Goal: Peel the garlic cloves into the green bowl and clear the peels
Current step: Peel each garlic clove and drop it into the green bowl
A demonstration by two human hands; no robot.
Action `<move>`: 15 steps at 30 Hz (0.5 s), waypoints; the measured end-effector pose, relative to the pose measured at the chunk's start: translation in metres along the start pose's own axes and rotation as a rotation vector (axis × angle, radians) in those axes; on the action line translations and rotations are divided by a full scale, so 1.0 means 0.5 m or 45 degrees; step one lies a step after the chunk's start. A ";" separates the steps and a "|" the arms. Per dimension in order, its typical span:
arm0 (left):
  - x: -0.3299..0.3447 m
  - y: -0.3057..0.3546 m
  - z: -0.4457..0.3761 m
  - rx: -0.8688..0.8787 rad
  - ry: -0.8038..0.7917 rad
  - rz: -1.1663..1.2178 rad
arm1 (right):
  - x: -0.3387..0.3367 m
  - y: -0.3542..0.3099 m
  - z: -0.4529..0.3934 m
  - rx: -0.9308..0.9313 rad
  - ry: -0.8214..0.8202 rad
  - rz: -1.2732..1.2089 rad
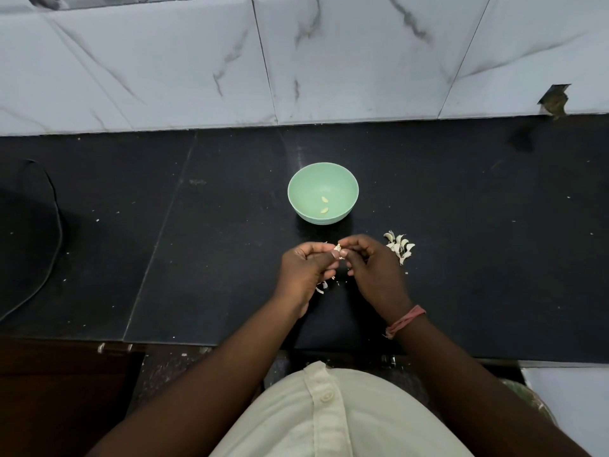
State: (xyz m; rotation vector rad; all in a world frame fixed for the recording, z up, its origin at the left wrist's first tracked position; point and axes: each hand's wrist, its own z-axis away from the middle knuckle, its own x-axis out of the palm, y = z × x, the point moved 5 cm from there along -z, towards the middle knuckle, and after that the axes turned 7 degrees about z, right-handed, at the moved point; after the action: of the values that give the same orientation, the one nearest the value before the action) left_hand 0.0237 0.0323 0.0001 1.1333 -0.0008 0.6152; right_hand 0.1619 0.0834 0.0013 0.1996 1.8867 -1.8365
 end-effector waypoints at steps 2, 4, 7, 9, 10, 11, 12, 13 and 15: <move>-0.003 0.003 0.001 -0.003 -0.023 -0.010 | -0.004 -0.003 -0.002 0.021 -0.010 -0.056; -0.006 0.004 0.001 -0.013 -0.052 -0.001 | -0.006 -0.010 -0.006 0.041 -0.035 -0.113; -0.009 0.000 -0.001 -0.050 -0.065 0.040 | -0.005 -0.023 -0.008 0.012 -0.069 -0.144; -0.007 0.000 0.000 -0.081 -0.061 0.097 | -0.004 -0.028 -0.005 -0.010 -0.043 -0.145; -0.007 0.000 0.001 -0.093 -0.062 0.121 | -0.003 -0.029 -0.003 -0.020 -0.016 -0.126; -0.006 0.001 0.001 -0.103 -0.063 0.135 | -0.003 -0.030 -0.001 -0.031 0.012 -0.102; -0.006 0.002 0.001 -0.112 -0.065 0.148 | -0.003 -0.031 0.002 -0.039 0.044 -0.075; -0.005 0.003 0.000 -0.122 -0.070 0.169 | -0.002 -0.033 0.006 -0.048 0.075 -0.059; -0.001 0.003 0.002 -0.163 -0.076 0.250 | -0.004 -0.042 0.013 -0.089 0.139 -0.027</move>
State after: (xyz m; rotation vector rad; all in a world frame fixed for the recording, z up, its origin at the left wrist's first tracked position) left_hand 0.0229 0.0316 0.0016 1.0339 -0.2019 0.7447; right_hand 0.1559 0.0760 0.0213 0.2617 2.0310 -1.8028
